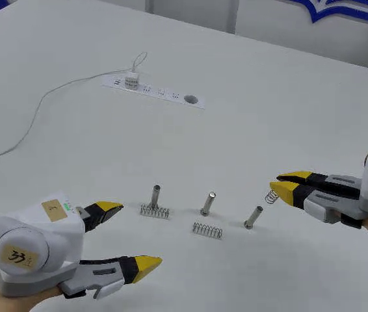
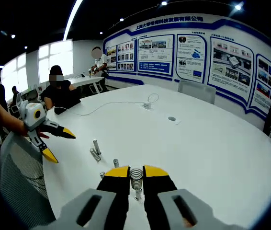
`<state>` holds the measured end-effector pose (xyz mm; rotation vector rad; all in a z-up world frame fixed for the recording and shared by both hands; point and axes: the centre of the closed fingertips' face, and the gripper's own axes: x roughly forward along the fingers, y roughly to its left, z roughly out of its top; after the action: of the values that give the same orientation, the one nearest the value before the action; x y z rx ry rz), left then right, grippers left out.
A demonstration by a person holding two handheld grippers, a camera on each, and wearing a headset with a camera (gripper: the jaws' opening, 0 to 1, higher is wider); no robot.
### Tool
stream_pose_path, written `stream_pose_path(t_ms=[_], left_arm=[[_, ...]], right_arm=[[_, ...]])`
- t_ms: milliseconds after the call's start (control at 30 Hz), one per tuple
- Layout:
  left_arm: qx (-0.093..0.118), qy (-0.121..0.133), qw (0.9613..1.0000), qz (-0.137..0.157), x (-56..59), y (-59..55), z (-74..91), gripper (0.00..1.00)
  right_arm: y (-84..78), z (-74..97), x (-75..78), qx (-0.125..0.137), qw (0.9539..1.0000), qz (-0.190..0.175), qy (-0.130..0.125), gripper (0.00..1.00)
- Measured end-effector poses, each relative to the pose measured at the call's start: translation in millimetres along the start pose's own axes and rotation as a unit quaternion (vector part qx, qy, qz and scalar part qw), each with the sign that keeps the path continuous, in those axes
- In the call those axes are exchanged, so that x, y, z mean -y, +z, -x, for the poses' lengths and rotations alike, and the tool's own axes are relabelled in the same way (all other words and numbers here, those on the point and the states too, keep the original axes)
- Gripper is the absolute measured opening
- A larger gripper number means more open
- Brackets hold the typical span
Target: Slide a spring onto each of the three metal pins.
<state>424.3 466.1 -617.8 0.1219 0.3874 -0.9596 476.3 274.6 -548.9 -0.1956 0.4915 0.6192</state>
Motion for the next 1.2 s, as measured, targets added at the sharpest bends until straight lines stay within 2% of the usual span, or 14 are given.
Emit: stream_pose_path(t_ms=[200,367,733,1200], left_arm=[[-0.007,0.008,0.9999,0.007,-5.0,-4.1,2.0,0.65],[0.003,0.016,0.9996,0.024,-8.6,-0.5,3.6,0.65],[-0.003,0.015,0.9997,0.022,-8.5,-3.8,2.1,0.65],[-0.005,0.019,0.9995,0.024,-10.6,-4.8,3.0,0.64]], right_arm=[[-10.7,-11.1,0.5,-0.012,0.9999,-0.008,0.001,0.10],[-20.1,-18.0,3.6,-0.026,0.9996,-0.006,0.002,0.10],[-29.2,-21.7,7.3,-0.036,0.9992,-0.020,-0.002,0.11],[-48.3,-40.7,10.3,-0.060,0.9981,-0.018,-0.004,0.11]])
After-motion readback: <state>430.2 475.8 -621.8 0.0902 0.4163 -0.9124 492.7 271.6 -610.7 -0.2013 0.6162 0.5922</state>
